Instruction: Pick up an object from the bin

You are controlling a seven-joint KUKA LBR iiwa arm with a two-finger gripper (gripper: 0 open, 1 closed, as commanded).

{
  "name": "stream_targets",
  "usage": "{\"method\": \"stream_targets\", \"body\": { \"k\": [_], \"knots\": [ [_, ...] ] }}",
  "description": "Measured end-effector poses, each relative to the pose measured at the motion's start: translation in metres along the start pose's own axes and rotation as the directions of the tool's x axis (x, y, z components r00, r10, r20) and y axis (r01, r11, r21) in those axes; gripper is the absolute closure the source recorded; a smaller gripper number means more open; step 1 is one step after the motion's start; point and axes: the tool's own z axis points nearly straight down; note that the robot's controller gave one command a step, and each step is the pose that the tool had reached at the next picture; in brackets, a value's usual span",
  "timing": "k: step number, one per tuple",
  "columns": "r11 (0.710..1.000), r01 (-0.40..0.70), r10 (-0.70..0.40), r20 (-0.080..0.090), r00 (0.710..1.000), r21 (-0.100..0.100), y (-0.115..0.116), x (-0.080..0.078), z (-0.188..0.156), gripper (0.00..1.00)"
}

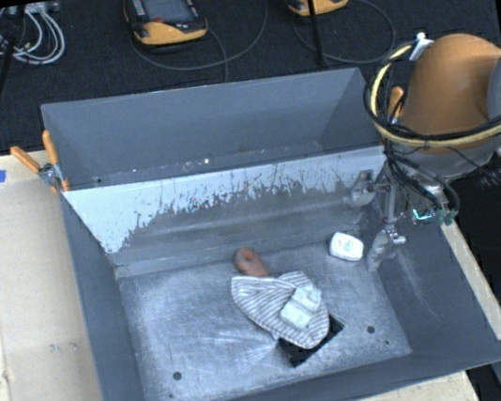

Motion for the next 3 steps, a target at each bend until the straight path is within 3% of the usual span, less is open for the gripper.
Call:
{"method": "stream_targets", "body": {
  "k": [1, 2, 3],
  "knots": [
    [1.0, 0.002, -0.002, 0.006, 1.0, 0.001, 0.0, -0.002, -0.003, 0.0],
    [0.984, 0.178, -0.178, 0.014, 0.984, 0.006, 0.021, 0.015, 0.031, 0.0],
    [0.914, 0.406, -0.406, 0.002, 0.914, 0.001, 0.067, 0.032, 0.065, 0.0]
  ]
}}
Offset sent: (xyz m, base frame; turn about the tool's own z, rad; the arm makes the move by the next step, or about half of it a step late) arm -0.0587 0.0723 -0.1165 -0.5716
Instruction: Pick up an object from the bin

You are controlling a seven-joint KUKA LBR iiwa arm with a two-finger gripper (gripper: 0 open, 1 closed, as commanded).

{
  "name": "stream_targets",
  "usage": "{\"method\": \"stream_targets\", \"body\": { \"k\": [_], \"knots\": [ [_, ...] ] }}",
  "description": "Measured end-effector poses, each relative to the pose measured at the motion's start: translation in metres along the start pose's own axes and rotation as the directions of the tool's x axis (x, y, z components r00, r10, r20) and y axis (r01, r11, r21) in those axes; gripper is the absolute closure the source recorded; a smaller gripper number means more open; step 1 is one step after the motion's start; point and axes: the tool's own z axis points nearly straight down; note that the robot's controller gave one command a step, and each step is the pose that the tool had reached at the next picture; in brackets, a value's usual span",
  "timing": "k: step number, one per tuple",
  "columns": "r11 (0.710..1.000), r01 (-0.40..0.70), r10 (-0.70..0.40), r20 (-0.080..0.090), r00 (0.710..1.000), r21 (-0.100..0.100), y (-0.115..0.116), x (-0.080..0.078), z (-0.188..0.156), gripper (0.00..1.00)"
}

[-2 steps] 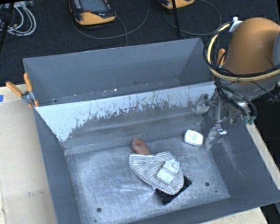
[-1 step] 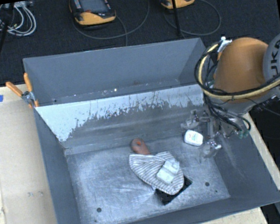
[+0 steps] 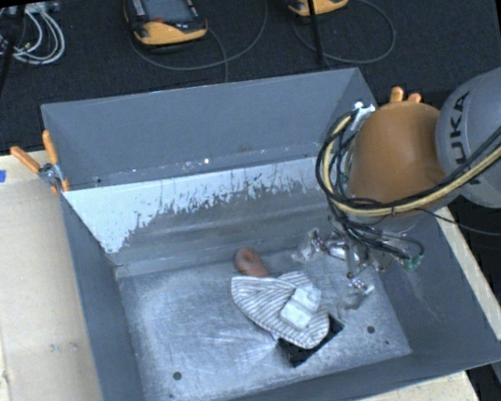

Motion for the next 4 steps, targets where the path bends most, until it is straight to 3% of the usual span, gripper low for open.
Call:
{"method": "stream_targets", "body": {
  "k": [1, 2, 3, 4],
  "knots": [
    [0.995, 0.102, -0.102, 0.002, 0.995, 0.001, 0.012, 0.016, 0.003, 0.0],
    [0.964, 0.266, -0.266, 0.005, 0.964, 0.006, 0.031, 0.004, 0.03, 0.0],
    [0.906, 0.422, -0.422, 0.023, 0.906, 0.029, 0.037, -0.013, 0.038, 1.0],
    [0.906, 0.422, -0.422, 0.023, 0.906, 0.029, 0.037, -0.013, 0.038, 1.0]
  ]
}}
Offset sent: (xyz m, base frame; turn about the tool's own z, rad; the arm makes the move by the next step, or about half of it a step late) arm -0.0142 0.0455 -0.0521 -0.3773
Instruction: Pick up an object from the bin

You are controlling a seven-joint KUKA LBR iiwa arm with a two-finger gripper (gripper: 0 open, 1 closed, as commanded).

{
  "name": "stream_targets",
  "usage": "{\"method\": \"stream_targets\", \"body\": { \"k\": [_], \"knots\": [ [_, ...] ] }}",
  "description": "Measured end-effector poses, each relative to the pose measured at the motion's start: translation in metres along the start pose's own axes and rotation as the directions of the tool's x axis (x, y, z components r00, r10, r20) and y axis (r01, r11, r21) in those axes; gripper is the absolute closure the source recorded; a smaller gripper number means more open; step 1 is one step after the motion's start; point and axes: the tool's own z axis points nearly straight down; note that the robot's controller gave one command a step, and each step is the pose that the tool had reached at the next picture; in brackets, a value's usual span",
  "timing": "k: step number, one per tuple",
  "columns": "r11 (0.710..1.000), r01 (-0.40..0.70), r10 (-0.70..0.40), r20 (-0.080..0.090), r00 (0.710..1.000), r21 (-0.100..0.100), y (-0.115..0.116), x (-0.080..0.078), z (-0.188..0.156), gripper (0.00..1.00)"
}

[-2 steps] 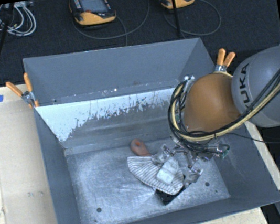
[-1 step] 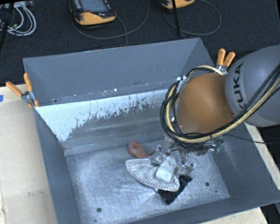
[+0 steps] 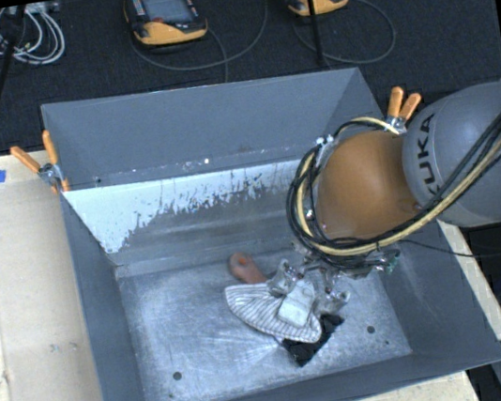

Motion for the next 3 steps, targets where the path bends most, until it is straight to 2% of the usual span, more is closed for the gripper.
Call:
{"method": "stream_targets", "body": {
  "k": [3],
  "knots": [
    [1.0, -0.002, 0.002, -0.013, 1.0, -0.014, 0.0, 0.0, -0.013, 1.0]
  ]
}}
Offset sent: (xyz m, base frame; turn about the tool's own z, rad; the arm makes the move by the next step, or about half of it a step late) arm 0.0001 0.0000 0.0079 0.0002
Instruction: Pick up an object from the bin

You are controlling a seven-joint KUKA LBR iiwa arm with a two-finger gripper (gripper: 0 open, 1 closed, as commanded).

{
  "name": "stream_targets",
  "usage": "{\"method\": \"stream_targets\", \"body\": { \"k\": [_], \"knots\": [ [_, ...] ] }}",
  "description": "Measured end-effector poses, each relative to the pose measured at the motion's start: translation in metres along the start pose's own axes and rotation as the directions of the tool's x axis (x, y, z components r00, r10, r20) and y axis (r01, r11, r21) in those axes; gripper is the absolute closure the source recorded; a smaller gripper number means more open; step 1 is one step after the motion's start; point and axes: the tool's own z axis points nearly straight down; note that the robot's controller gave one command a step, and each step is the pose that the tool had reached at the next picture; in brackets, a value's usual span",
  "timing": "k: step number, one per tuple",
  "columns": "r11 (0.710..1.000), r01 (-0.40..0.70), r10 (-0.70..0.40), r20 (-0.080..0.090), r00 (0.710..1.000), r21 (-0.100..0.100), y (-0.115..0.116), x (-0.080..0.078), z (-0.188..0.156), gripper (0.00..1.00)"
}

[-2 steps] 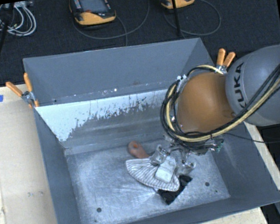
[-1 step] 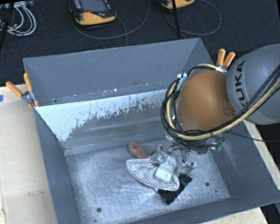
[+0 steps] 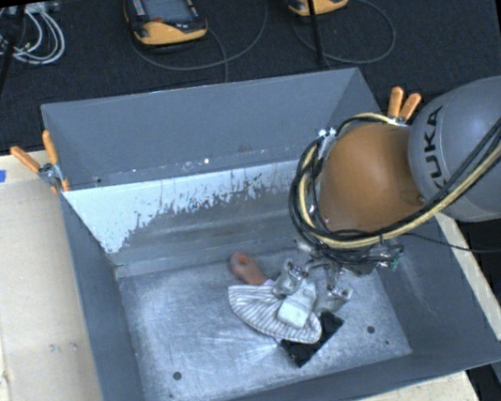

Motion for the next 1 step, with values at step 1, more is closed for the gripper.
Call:
{"method": "stream_targets", "body": {
  "k": [1],
  "knots": [
    [1.0, 0.001, -0.001, -0.009, 1.0, -0.013, 0.0043, 0.0018, -0.0179, 1.0]
  ]
}}
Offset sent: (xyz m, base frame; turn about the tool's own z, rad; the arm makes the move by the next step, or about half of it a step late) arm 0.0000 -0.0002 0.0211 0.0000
